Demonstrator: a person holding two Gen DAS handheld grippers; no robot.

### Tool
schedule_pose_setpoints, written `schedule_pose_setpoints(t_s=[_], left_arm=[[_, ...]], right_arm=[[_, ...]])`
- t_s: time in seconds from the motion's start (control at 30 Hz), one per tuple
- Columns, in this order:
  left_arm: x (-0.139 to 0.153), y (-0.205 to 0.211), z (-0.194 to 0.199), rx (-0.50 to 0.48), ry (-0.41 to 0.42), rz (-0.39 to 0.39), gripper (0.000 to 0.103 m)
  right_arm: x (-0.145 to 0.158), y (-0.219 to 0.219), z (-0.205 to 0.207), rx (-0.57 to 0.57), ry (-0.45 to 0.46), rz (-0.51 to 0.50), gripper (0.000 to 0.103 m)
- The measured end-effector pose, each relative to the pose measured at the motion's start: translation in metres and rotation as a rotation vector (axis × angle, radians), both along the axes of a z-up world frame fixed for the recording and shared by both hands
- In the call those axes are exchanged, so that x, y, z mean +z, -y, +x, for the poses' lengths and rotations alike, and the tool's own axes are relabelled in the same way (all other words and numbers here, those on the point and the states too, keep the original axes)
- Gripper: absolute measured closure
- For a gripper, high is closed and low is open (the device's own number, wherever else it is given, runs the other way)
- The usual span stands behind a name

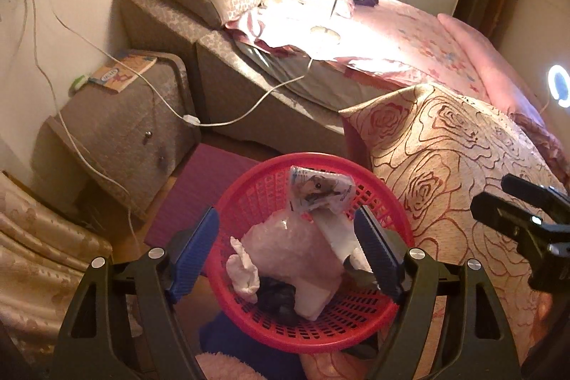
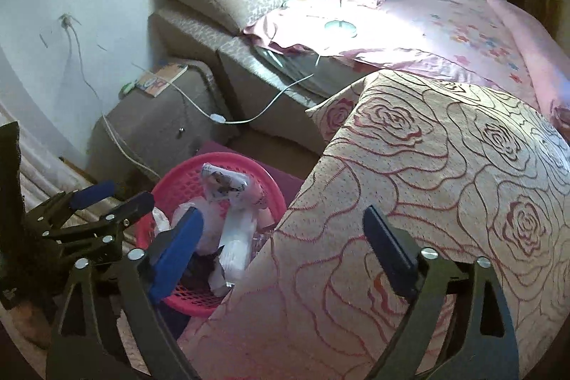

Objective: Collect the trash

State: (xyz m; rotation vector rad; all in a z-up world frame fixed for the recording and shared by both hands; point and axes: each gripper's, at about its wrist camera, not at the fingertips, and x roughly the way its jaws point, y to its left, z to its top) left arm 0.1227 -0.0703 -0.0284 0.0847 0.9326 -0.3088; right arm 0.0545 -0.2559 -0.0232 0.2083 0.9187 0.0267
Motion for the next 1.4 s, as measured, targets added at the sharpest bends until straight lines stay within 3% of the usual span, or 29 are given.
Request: schedule_pose_setpoints(t_s=[0.77, 1.4], left_arm=[[0.031, -0.022, -0.065, 0.063, 0.117, 0.012, 0.022], [0.044, -0.039, -0.092, 0.086, 0.172, -0.008, 0.022]], right_arm=[[0.006, -0.015, -0.062, -0.054, 0.096, -0.064, 0.012], [0.013, -0.031, -0.077, -0.065, 0.132, -0.076, 0.012]])
